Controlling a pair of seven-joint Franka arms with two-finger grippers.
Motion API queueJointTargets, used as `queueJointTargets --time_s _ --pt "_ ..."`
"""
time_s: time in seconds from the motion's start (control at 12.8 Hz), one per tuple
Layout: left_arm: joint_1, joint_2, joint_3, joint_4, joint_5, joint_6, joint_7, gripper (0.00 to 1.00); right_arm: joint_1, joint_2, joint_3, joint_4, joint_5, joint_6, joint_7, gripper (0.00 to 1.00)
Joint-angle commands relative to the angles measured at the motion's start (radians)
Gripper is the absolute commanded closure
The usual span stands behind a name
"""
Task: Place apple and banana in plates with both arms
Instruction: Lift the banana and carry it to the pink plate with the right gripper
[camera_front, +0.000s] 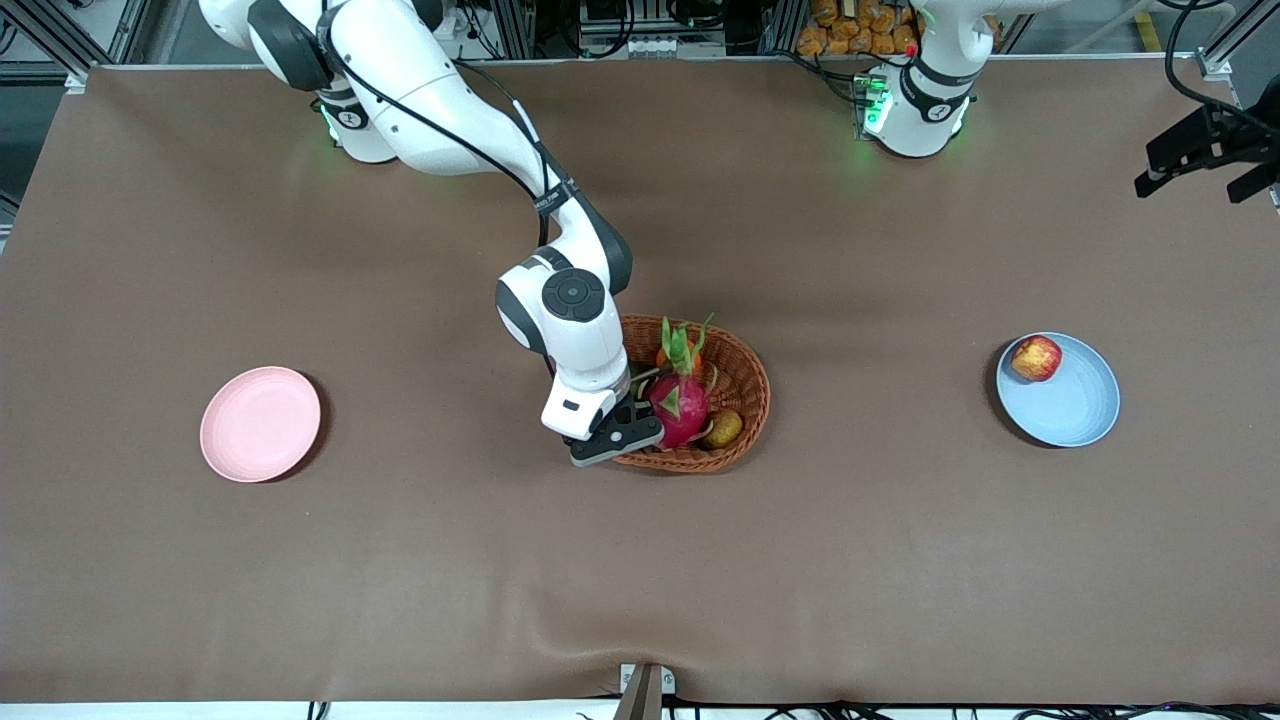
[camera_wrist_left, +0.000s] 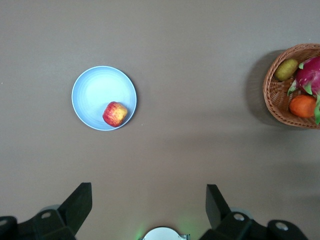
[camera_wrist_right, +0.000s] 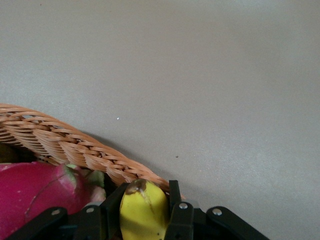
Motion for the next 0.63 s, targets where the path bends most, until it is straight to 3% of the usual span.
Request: queueJointTargets --time_s 0.0,0.55 --pt "-0.040 0.062 0.011 0.063 0.029 0.021 -0.020 0.00 0.016 -0.016 0.002 -0.008 -0.017 -0.033 0.053 1.00" --pt "-0.060 0.073 0.045 0.070 0.027 0.021 -0.032 0.00 -0.003 -0.103 -0.001 0.012 -0.003 -0.186 0.047 1.00"
